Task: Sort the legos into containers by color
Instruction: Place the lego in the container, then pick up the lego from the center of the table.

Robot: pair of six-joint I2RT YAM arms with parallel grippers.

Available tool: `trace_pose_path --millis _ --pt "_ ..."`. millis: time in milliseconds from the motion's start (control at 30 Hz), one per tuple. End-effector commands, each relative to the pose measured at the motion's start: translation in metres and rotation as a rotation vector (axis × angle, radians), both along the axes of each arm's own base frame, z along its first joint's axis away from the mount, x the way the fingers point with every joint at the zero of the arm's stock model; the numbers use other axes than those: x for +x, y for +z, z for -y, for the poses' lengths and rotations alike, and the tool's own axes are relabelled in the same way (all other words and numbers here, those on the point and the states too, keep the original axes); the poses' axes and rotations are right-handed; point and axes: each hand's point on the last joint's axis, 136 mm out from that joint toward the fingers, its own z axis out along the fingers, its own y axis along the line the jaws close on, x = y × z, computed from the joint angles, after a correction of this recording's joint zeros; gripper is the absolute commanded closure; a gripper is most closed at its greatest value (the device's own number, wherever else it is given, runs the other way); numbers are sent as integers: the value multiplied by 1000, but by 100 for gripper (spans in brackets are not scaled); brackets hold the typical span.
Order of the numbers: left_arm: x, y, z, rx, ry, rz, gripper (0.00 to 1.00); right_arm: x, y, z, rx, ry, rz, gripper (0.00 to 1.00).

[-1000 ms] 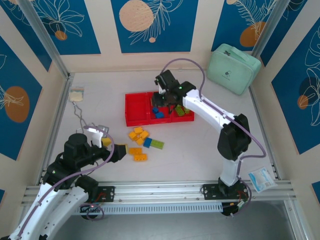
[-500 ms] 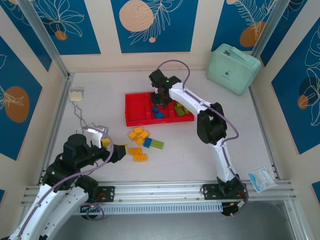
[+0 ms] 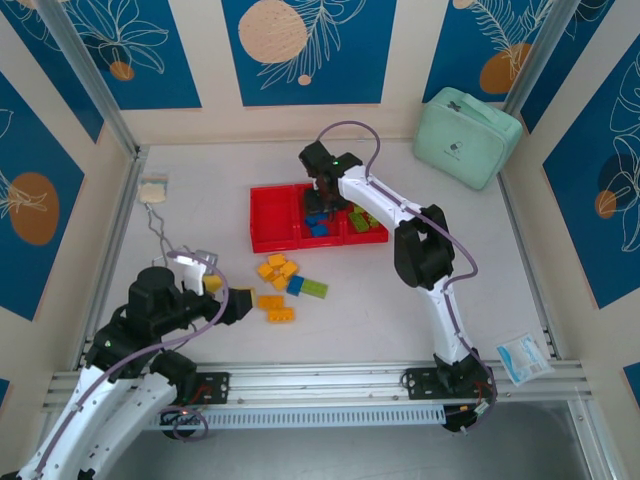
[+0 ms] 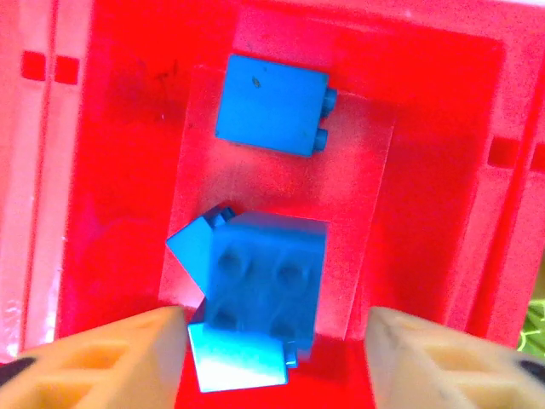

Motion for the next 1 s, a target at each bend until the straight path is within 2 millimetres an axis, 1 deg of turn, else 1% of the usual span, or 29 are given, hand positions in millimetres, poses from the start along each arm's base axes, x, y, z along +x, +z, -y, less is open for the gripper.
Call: trace_pose_path --millis 0,100,167,233,300,400,433,467,567,633,700,767,800,867,967 --pt "0 -2 1 5 -1 -11 1 -15 34 -1 62 3 9 28" --pt "0 -3 0 7 3 -14 1 -25 52 -3 108 16 15 26" --pt "1 -3 0 10 10 -16 1 -38 64 -8 154 70 28 25" --pt "1 -4 -1 13 14 -17 1 -53 77 -12 212 142 93 24" --pt "2 -5 -1 17 16 -21 0 -68 85 -10 251 198 126 24" --pt "1 -4 0 12 6 -22 1 -91 88 -2 241 318 189 25" --pt "1 -4 0 12 6 -22 1 -103 86 -2 235 384 211 25" --pt "1 -5 0 13 7 -23 1 -114 85 -3 228 441 224 25" --pt "2 -5 -1 17 17 -23 1 -150 71 -6 216 607 215 24" --pt "2 -5 -1 18 19 -23 1 -173 51 -8 158 734 226 22" --pt "2 -6 -1 17 14 -26 1 -188 31 -7 90 834 258 18" --pt "2 -5 0 14 11 -25 1 -188 18 -2 22 831 274 10" --pt "2 -5 0 14 10 -26 1 -190 12 0 18 822 235 9" --pt "2 -6 0 14 9 -27 1 -194 3 -1 23 812 173 1" --pt "2 -6 0 15 11 -30 1 -204 -11 -9 7 872 128 1"
